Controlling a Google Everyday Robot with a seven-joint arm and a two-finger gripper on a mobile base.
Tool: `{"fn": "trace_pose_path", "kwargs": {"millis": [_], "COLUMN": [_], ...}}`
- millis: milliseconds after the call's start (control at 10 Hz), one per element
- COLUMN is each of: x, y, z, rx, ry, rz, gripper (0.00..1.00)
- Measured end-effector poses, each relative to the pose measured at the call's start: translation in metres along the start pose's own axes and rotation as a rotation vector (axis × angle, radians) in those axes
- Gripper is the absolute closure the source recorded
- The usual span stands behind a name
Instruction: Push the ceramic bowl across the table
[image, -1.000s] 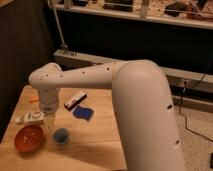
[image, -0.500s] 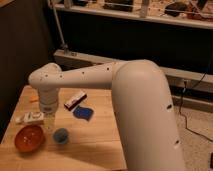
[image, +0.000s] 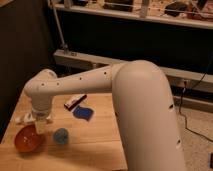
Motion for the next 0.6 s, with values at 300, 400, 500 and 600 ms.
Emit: {"fn": "trace_pose_path", "kwargs": {"millis": [300,400,500,600], "x": [0.008,0.009,0.009,0.007], "y": [0.006,0.005,0.003,-0.002], "z": [0.015,0.022,0.025,0.029], "rx": [-0.010,-0.018,-0.021,-0.023], "ry": [0.020,0.025,0.028,0.032], "rz": [-0.061,-0.095,-0.112,-0.137], "gripper": [0.35,0.35,0.35,0.35]}}
